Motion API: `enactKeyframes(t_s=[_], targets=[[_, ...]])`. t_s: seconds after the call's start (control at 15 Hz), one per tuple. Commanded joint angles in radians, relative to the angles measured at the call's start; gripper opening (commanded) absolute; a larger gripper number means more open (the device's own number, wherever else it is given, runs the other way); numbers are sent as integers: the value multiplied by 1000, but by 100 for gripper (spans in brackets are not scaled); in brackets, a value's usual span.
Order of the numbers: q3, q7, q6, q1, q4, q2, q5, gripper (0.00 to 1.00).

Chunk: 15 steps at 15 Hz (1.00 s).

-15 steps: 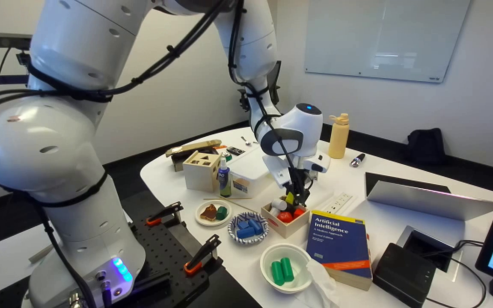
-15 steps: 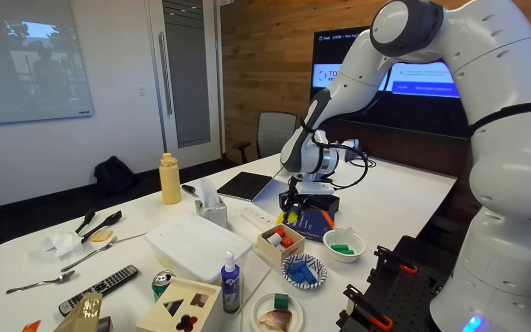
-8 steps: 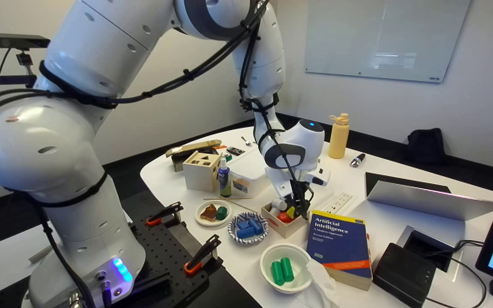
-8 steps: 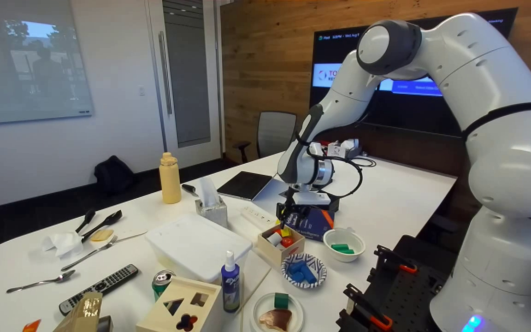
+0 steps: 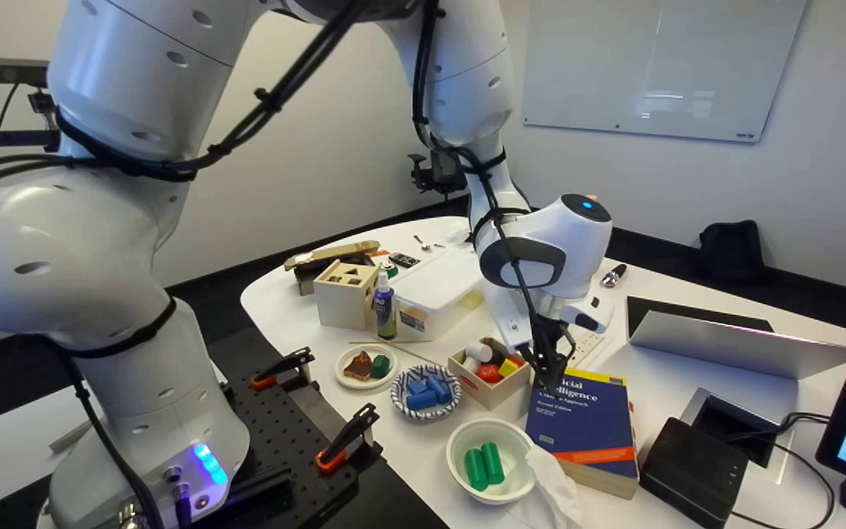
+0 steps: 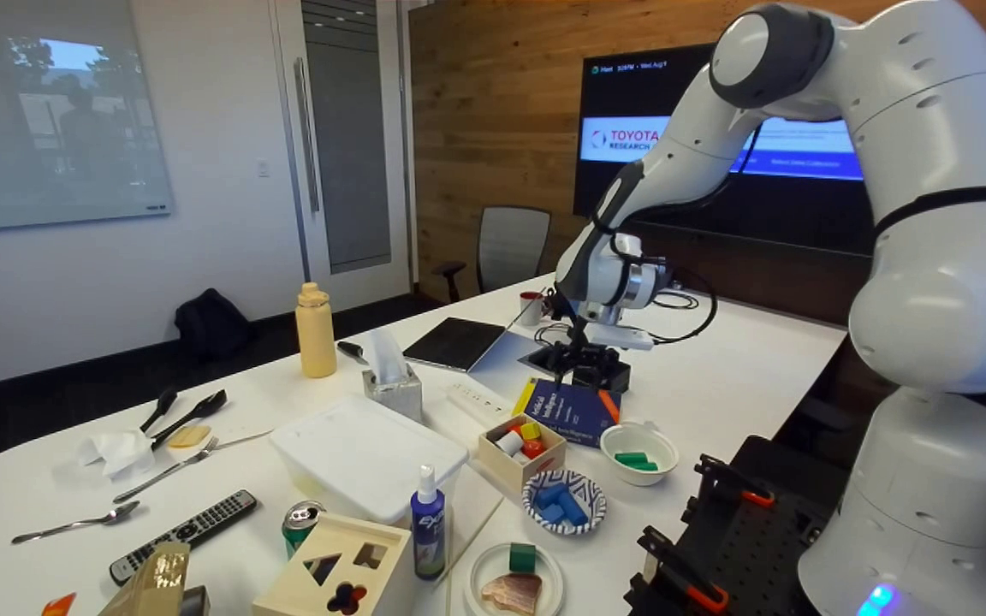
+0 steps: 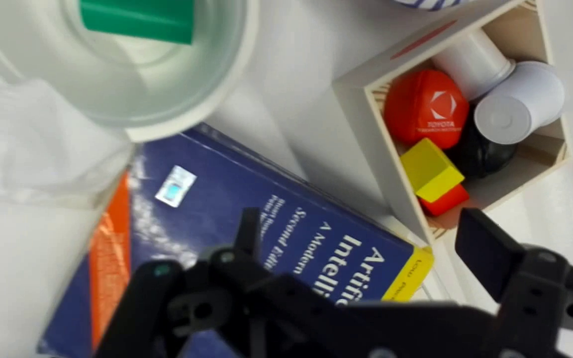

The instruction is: Put the yellow block from the white bowl in the box then put the green blocks on the white plate.

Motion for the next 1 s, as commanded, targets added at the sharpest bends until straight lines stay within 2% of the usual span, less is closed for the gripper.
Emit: enactKeyframes(t_s=[0.0, 0.2, 0.33, 0.93], targets=[[-73, -18, -138, -15, -90, -101, 26, 100], [-138, -7, -218, 5, -96, -76, 23, 100], [-157, -4, -236, 13, -95, -49, 25, 100], [-199, 56, -174, 78, -8, 123, 12, 100]])
